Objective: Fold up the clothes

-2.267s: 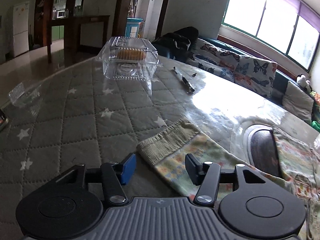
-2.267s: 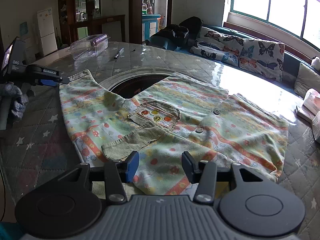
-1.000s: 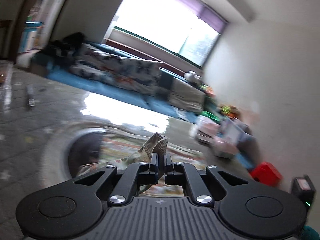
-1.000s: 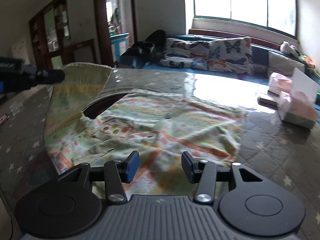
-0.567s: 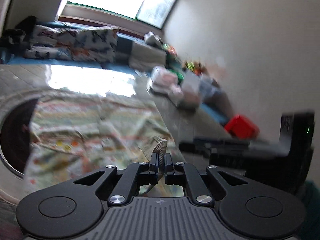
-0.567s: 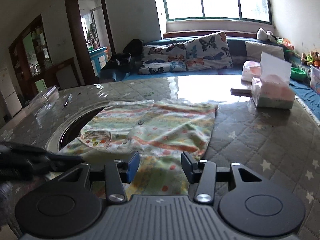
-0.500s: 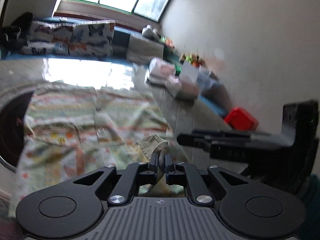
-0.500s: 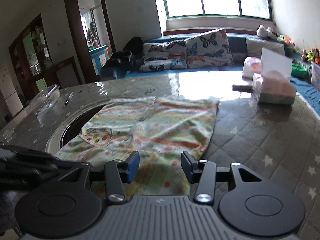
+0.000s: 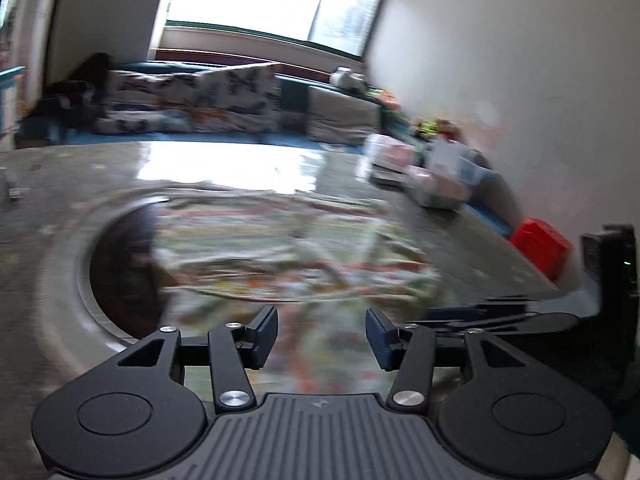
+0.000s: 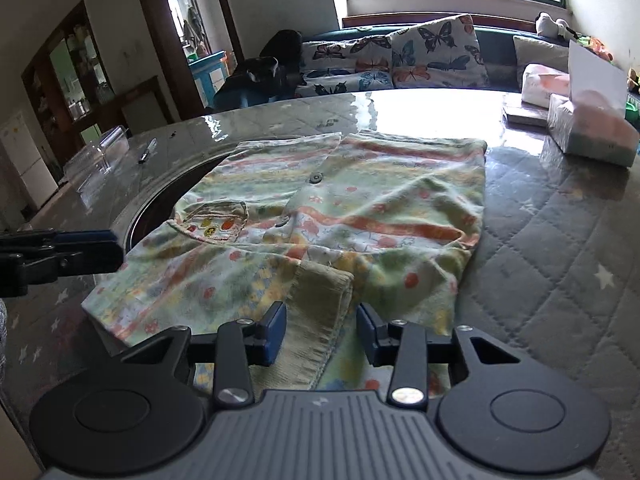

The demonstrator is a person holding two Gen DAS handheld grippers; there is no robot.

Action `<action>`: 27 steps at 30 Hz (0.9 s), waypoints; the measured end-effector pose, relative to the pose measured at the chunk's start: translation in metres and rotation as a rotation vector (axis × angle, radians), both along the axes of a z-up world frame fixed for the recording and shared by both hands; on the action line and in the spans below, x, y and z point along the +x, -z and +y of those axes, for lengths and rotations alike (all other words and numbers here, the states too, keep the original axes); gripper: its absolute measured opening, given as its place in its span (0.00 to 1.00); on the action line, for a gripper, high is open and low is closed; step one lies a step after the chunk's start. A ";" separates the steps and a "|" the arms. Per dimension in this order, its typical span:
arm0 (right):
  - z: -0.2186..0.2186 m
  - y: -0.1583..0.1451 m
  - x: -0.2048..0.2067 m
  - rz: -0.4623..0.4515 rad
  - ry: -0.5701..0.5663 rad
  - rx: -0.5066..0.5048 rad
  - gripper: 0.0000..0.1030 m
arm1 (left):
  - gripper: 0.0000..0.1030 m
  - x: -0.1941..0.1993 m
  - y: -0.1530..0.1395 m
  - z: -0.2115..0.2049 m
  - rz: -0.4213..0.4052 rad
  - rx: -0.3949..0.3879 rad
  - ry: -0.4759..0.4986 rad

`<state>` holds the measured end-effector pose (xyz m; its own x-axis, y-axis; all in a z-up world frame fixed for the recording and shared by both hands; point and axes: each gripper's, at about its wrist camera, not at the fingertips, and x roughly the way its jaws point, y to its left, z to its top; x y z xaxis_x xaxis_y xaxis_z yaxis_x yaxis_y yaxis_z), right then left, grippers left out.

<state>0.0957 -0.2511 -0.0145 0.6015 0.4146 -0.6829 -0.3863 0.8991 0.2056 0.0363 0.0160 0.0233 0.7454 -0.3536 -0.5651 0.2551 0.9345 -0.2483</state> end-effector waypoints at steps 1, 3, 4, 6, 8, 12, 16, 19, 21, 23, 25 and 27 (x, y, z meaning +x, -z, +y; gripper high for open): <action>0.001 0.001 0.002 0.002 0.002 0.004 0.35 | 0.52 0.000 0.002 0.007 0.004 0.006 -0.022; 0.003 0.002 0.003 0.002 0.008 0.006 0.29 | 0.52 0.000 0.006 0.019 0.014 0.015 -0.060; 0.003 0.003 0.003 0.001 0.011 0.003 0.26 | 0.52 0.001 0.010 0.024 0.022 0.020 -0.075; 0.005 0.001 0.003 -0.011 0.020 -0.016 0.12 | 0.52 0.002 0.016 0.030 0.037 0.030 -0.100; 0.005 -0.002 0.003 -0.023 0.027 -0.027 0.06 | 0.52 0.003 0.020 0.032 0.049 0.035 -0.112; 0.005 -0.019 -0.002 -0.090 0.034 -0.038 0.04 | 0.52 0.006 0.025 0.034 0.062 0.040 -0.126; 0.006 -0.036 -0.005 -0.157 0.046 -0.044 0.03 | 0.52 0.008 0.026 0.035 0.061 0.047 -0.134; 0.005 -0.030 0.003 -0.135 0.068 -0.054 0.03 | 0.52 0.012 0.027 0.033 0.059 0.071 -0.145; 0.004 -0.020 0.008 -0.098 0.076 -0.066 0.04 | 0.52 0.014 0.028 0.032 0.059 0.083 -0.148; 0.003 -0.011 0.011 -0.076 0.083 -0.086 0.06 | 0.50 0.016 0.027 0.031 0.054 0.091 -0.146; 0.002 -0.008 0.013 -0.077 0.080 -0.095 0.07 | 0.50 0.018 0.024 0.028 0.047 0.092 -0.135; 0.005 -0.013 0.011 -0.105 0.057 -0.102 0.10 | 0.50 0.021 0.021 0.026 0.040 0.090 -0.123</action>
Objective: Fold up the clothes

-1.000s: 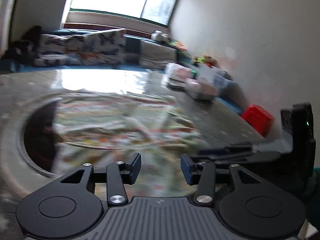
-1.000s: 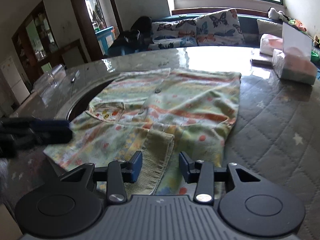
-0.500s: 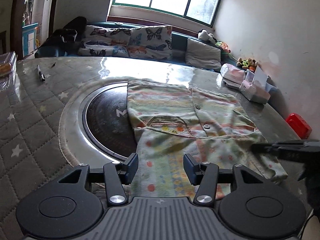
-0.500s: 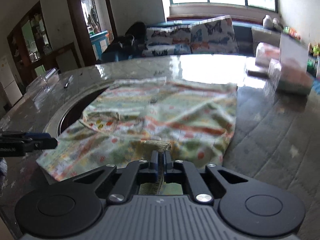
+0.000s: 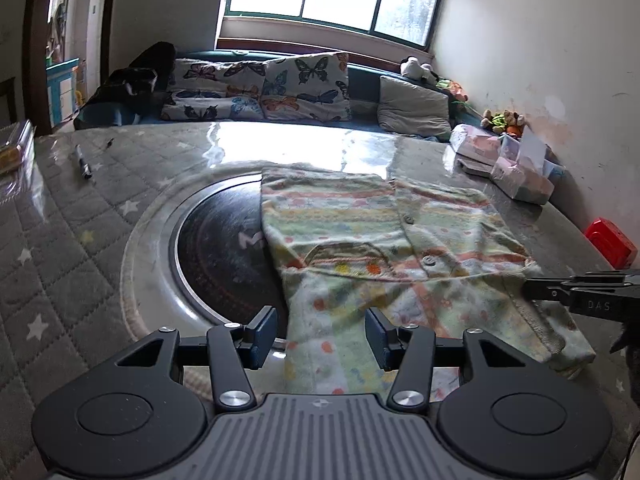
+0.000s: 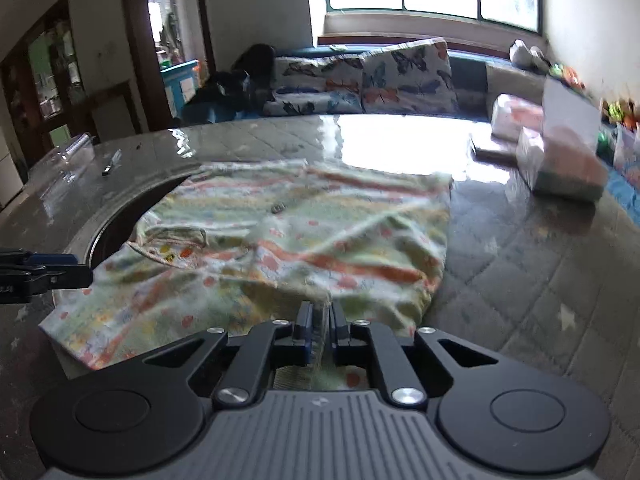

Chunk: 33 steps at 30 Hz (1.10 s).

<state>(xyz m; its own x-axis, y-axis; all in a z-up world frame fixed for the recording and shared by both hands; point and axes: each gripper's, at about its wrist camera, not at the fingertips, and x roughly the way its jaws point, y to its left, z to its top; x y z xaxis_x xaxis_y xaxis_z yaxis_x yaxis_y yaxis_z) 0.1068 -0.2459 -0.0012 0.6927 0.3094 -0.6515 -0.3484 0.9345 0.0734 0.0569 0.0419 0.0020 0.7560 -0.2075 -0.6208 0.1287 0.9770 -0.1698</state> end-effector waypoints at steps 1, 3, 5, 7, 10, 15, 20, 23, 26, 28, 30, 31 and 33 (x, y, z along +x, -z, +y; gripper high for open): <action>0.002 -0.002 -0.001 -0.012 -0.012 -0.003 0.10 | 0.50 0.002 -0.001 -0.002 -0.004 0.000 0.007; 0.006 -0.005 0.001 -0.022 -0.039 -0.002 0.10 | 0.50 0.008 -0.002 -0.008 -0.007 -0.001 0.023; 0.013 -0.001 0.004 -0.010 -0.063 -0.003 0.11 | 0.50 0.014 0.000 -0.014 -0.006 -0.003 0.045; 0.019 0.002 0.008 0.003 -0.088 -0.005 0.12 | 0.50 0.021 0.004 -0.021 0.007 -0.001 0.060; 0.023 0.009 0.011 0.024 -0.116 -0.020 0.20 | 0.51 0.029 0.013 -0.027 0.034 0.015 0.071; 0.021 0.007 0.000 0.016 -0.146 -0.029 0.36 | 0.52 0.029 0.020 -0.030 0.045 0.055 0.081; 0.021 0.007 -0.025 0.020 -0.207 -0.068 0.36 | 0.53 0.011 0.012 -0.038 0.029 0.038 0.127; 0.019 0.010 -0.037 0.023 -0.221 -0.083 0.36 | 0.53 -0.002 0.012 -0.047 0.019 0.039 0.165; 0.016 0.011 -0.044 0.019 -0.219 -0.084 0.36 | 0.54 -0.011 0.018 -0.056 0.021 0.071 0.183; 0.015 0.012 -0.048 0.016 -0.217 -0.084 0.36 | 0.54 -0.016 0.019 -0.059 0.012 0.093 0.183; 0.013 0.011 -0.051 0.014 -0.213 -0.086 0.36 | 0.55 -0.020 0.016 -0.059 0.011 0.098 0.179; 0.012 0.010 -0.053 0.013 -0.212 -0.088 0.36 | 0.57 -0.022 0.014 -0.059 0.010 0.100 0.177; 0.010 0.010 -0.056 0.010 -0.208 -0.091 0.37 | 0.61 -0.027 0.011 -0.059 0.012 0.103 0.173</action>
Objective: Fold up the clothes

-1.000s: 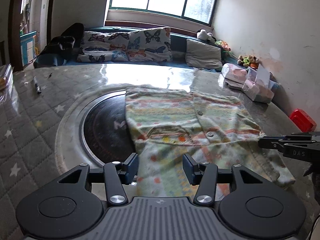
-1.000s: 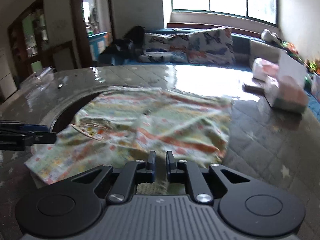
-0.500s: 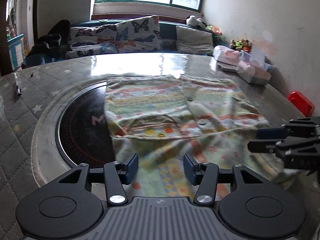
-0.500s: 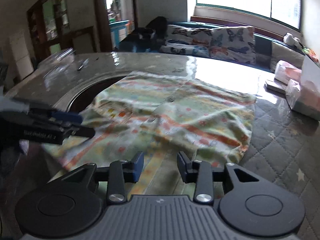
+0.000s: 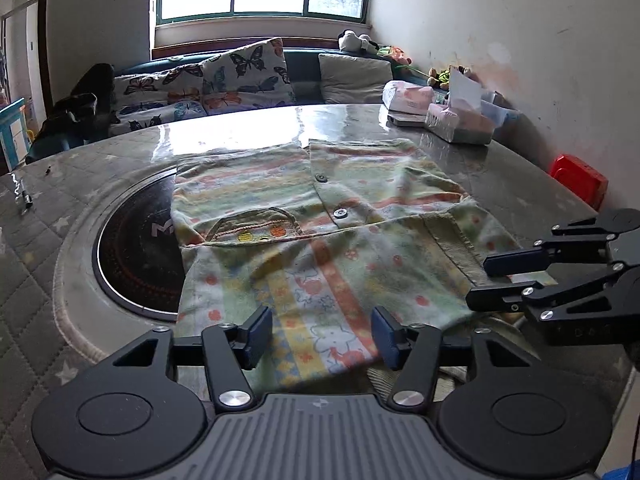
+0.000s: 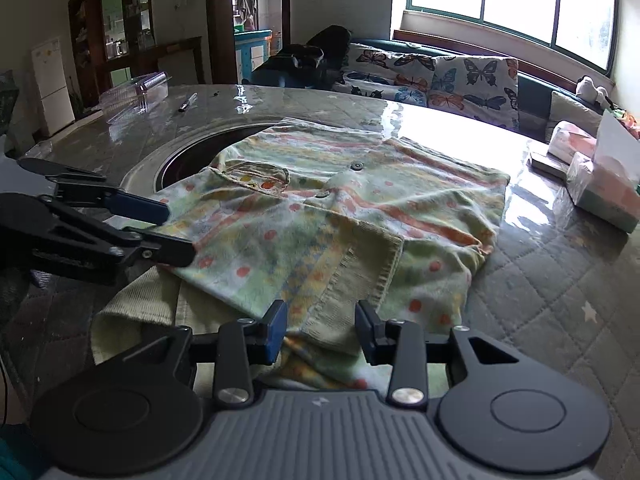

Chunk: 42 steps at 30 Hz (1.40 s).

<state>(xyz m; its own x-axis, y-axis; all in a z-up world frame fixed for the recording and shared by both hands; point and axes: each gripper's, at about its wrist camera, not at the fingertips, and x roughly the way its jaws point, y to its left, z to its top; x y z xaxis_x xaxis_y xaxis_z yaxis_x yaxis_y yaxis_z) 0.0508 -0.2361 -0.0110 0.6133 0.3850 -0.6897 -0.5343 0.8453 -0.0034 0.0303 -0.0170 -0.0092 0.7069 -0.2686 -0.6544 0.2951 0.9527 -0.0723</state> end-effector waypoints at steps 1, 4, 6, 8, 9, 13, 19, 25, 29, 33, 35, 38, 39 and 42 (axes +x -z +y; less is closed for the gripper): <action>-0.001 0.000 -0.002 -0.001 0.001 -0.002 0.37 | 0.64 -0.003 -0.001 0.000 0.004 -0.001 -0.001; -0.003 0.000 -0.007 -0.007 0.002 -0.010 0.37 | 0.65 -0.016 -0.005 0.000 0.016 -0.015 0.005; -0.006 -0.002 -0.013 -0.014 0.002 -0.017 0.37 | 0.66 -0.023 -0.007 0.000 0.031 -0.031 0.008; -0.010 -0.004 -0.018 -0.016 0.002 -0.020 0.37 | 0.66 -0.029 -0.009 0.001 0.046 -0.049 0.010; -0.011 -0.005 -0.021 -0.019 0.001 -0.022 0.37 | 0.66 -0.032 -0.010 0.001 0.056 -0.061 0.012; -0.017 -0.009 -0.036 -0.032 -0.012 -0.043 0.40 | 0.64 -0.042 -0.011 0.001 0.105 -0.106 0.022; -0.020 -0.007 -0.057 -0.053 -0.058 -0.106 0.46 | 0.56 -0.048 -0.009 -0.001 0.173 -0.154 0.036; -0.015 -0.001 -0.073 -0.078 -0.115 -0.151 0.50 | 0.26 -0.048 -0.006 -0.008 0.212 -0.165 0.063; -0.009 0.001 -0.075 -0.096 -0.141 -0.139 0.56 | 0.11 -0.043 -0.012 -0.007 0.200 -0.188 0.070; -0.001 0.000 -0.072 -0.129 -0.157 -0.132 0.57 | 0.09 -0.035 -0.029 -0.001 0.154 -0.222 0.065; 0.004 -0.002 -0.068 -0.147 -0.163 -0.119 0.57 | 0.09 -0.029 -0.036 0.001 0.136 -0.229 0.062; 0.012 -0.007 -0.060 -0.164 -0.170 -0.088 0.56 | 0.09 -0.018 -0.046 0.004 0.118 -0.239 0.062; 0.014 -0.009 -0.057 -0.165 -0.172 -0.075 0.53 | 0.09 -0.015 -0.049 0.004 0.114 -0.241 0.063; 0.021 -0.012 -0.041 -0.137 -0.162 -0.022 0.37 | 0.09 -0.007 -0.053 0.004 0.105 -0.237 0.068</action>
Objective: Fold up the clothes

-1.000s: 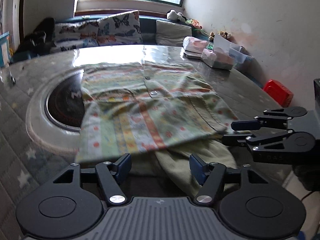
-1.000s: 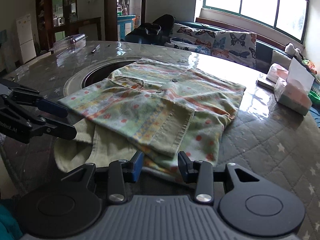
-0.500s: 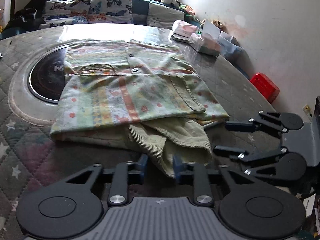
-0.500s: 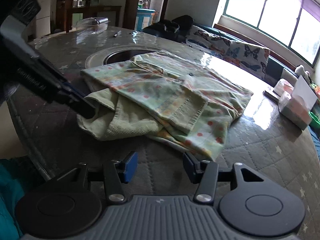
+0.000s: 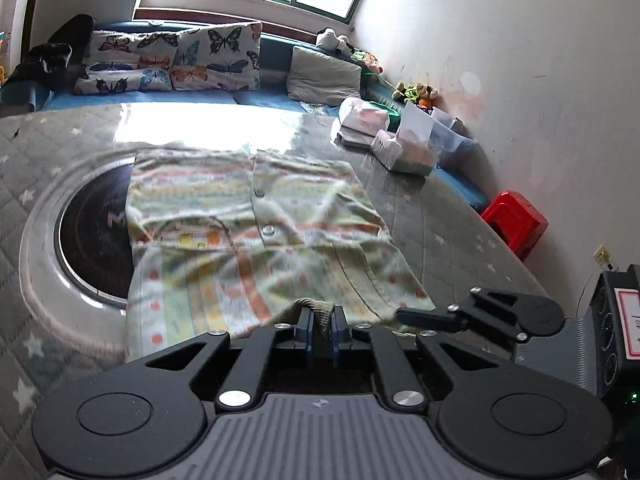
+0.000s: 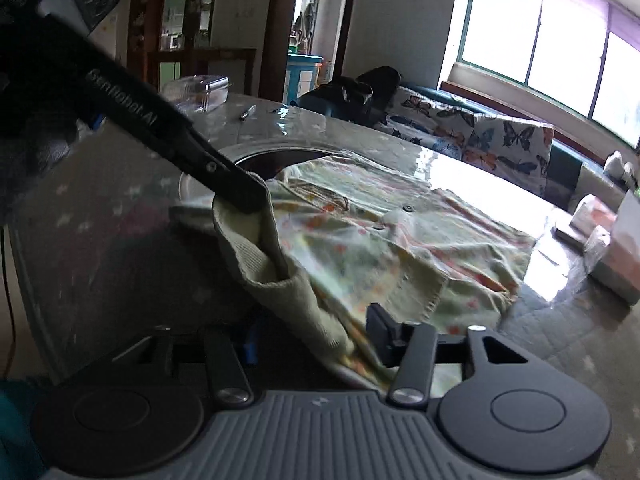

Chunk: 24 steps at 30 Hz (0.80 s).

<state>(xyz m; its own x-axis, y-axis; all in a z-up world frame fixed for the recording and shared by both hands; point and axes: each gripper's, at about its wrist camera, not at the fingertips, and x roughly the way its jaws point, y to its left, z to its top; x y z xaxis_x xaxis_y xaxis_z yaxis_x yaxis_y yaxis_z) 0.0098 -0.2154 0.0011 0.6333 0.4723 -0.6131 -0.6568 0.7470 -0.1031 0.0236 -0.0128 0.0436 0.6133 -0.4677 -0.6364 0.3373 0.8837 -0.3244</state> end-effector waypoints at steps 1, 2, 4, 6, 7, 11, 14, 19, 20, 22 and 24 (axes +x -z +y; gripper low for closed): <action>0.000 -0.002 0.005 0.017 0.007 0.023 0.32 | 0.09 0.002 -0.001 0.000 -0.001 0.002 0.001; -0.001 -0.004 0.011 0.035 0.014 0.047 0.26 | 0.10 0.002 -0.001 0.001 -0.004 0.001 0.002; -0.002 -0.008 0.020 0.063 0.037 0.088 0.23 | 0.13 -0.002 0.000 0.007 -0.028 0.008 -0.003; -0.004 -0.011 0.028 0.084 0.051 0.117 0.19 | 0.28 -0.006 0.001 0.014 -0.054 0.017 -0.010; -0.004 -0.013 0.033 0.093 0.057 0.132 0.18 | 0.40 -0.009 0.002 0.017 -0.069 0.029 -0.016; -0.004 -0.018 0.045 0.102 0.077 0.160 0.16 | 0.57 -0.021 0.009 0.030 -0.132 0.112 -0.041; -0.003 -0.022 0.051 0.106 0.086 0.177 0.15 | 0.59 -0.026 0.016 0.033 -0.178 0.201 -0.042; 0.000 -0.029 0.055 0.091 0.100 0.184 0.15 | 0.61 -0.026 0.029 0.025 -0.246 0.317 0.006; 0.000 -0.029 0.055 0.090 0.101 0.186 0.14 | 0.59 -0.026 0.031 0.022 -0.266 0.343 0.023; 0.000 -0.031 0.055 0.086 0.105 0.188 0.14 | 0.59 -0.026 0.037 0.016 -0.305 0.395 0.057; 0.000 -0.032 0.057 0.084 0.108 0.194 0.12 | 0.56 -0.029 0.045 0.011 -0.343 0.456 0.084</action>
<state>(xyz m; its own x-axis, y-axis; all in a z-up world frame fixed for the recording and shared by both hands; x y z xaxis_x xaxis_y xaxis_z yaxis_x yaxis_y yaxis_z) 0.0664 -0.2152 0.0332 0.6371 0.5185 -0.5704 -0.5724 0.8138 0.1005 -0.0050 -0.0017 -0.0009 0.7926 -0.2490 -0.5566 0.4314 0.8741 0.2233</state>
